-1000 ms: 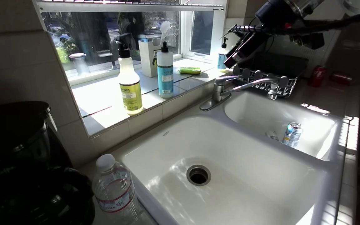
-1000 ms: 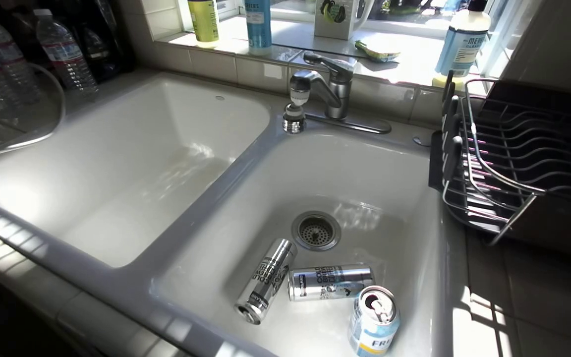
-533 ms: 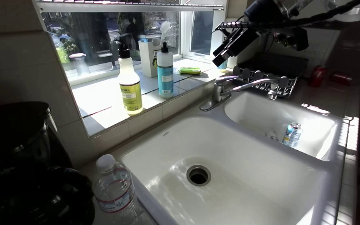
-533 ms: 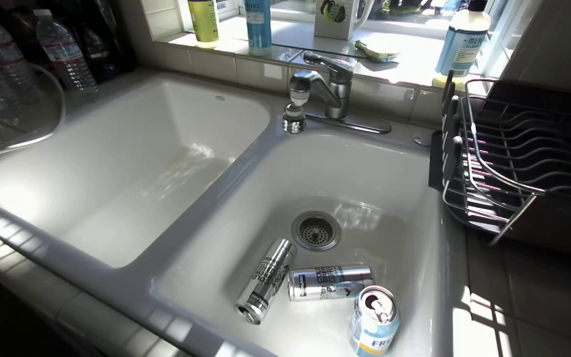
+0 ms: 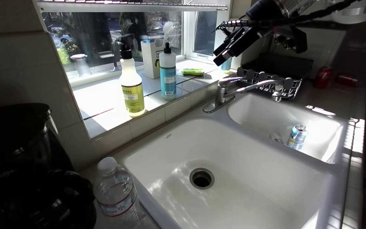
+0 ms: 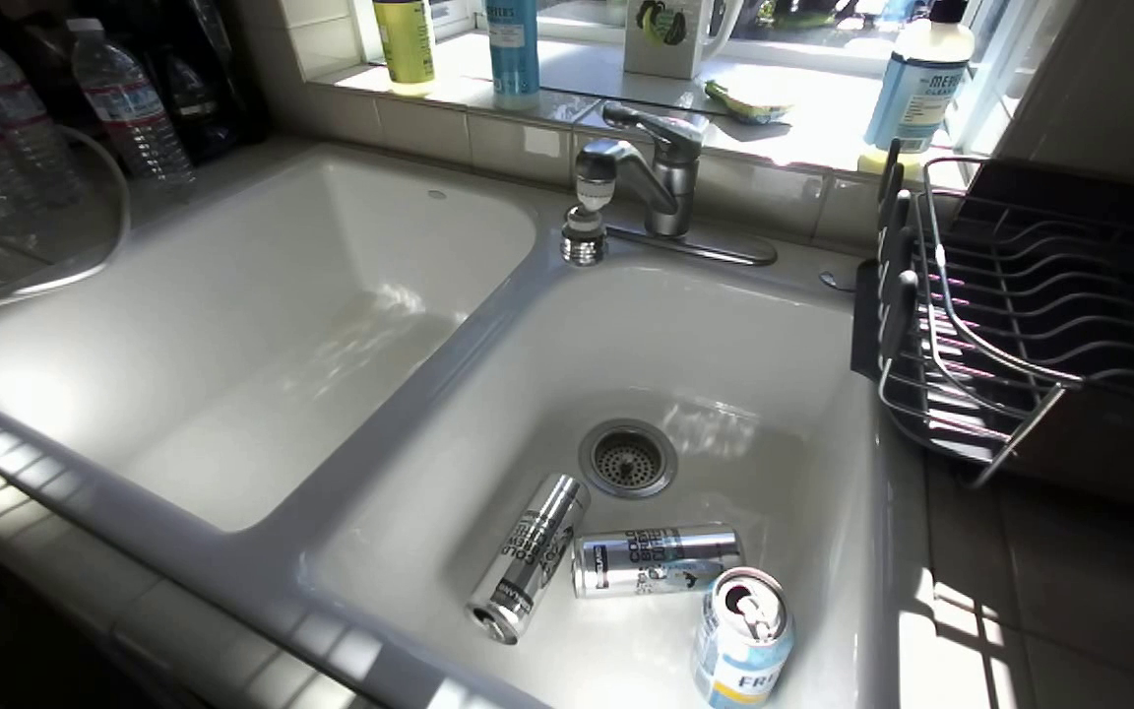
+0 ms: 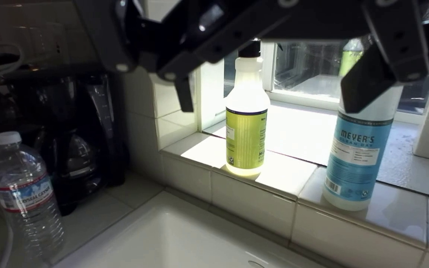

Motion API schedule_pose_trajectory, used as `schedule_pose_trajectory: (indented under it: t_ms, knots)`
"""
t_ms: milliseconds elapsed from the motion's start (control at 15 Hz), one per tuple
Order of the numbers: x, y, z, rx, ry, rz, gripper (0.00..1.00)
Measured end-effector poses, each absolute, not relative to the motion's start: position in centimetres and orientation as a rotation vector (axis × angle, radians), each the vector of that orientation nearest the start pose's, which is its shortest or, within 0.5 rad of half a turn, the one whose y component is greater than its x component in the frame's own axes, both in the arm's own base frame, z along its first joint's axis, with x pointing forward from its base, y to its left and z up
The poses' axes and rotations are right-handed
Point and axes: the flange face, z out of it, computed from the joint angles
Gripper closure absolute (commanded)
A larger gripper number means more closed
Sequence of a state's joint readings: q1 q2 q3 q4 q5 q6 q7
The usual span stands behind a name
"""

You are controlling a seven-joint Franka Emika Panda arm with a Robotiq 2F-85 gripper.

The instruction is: Press the pump of the bottle with a green label

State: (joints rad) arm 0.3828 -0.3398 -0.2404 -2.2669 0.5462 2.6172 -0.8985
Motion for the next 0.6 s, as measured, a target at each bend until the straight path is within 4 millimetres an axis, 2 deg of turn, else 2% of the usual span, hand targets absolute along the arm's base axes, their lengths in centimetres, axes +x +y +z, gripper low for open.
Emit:
schedule_pose_trajectory:
  t_ms: [267,600]
  knots:
    - [52.0,5.1,55.7,-2.474,-0.952,-1.165,0.0]
    - [55.6,7.8,56.3,-2.326,-1.137,-1.219,0.0]
